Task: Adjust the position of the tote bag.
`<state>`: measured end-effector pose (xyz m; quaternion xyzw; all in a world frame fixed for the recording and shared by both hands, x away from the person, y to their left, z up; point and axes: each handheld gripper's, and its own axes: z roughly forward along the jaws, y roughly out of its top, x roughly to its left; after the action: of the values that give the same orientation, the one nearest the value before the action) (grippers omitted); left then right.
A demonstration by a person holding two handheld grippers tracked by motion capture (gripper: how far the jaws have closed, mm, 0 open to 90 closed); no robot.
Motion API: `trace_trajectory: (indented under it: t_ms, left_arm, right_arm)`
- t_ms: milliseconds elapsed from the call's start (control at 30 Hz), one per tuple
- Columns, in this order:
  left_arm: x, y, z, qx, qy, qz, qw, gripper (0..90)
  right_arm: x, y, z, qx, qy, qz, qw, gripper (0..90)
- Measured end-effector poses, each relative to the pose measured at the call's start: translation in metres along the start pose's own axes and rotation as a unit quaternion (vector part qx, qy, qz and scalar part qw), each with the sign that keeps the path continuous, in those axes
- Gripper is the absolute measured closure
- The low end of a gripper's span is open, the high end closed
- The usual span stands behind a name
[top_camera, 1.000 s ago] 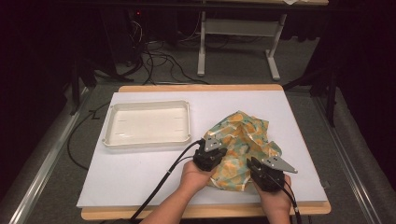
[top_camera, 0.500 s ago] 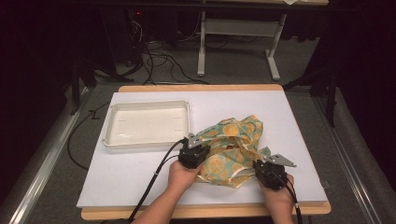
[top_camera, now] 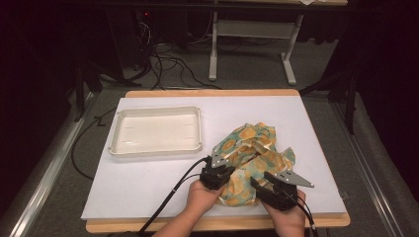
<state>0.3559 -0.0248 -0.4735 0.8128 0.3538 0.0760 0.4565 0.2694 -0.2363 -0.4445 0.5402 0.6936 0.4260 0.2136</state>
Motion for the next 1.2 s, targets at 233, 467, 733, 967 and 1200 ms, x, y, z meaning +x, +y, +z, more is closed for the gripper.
trace_trajectory:
  t_ms: [233, 467, 733, 967, 1200]
  left_arm:
    - [0.001, -0.005, -0.007, -0.016, -0.013, -0.009, 0.9997, 89.8]
    - [0.005, -0.006, -0.013, -0.024, -0.017, -0.016, 0.9995, 89.1]
    - [0.009, -0.002, -0.021, -0.044, 0.014, -0.007, 0.9989, 78.0]
    - [0.004, -0.007, -0.007, 0.005, -0.004, 0.009, 0.9999, 81.5]
    - [-0.025, -0.009, 0.002, 0.024, -0.048, 0.042, 0.9977, 88.8]
  right_arm:
    - [0.012, -0.003, 0.02, 0.012, 0.028, -0.002, 0.9995, 49.0]
    - [0.014, 0.0, 0.017, -0.002, 0.021, -0.036, 0.9991, 90.0]
    - [-0.001, 0.001, 0.013, 0.009, -0.025, -0.049, 0.9984, 90.0]
    - [-0.039, 0.005, 0.01, 0.012, -0.076, -0.011, 0.997, 90.0]
    - [-0.071, 0.019, 0.013, 0.011, -0.146, -0.021, 0.9889, 90.0]
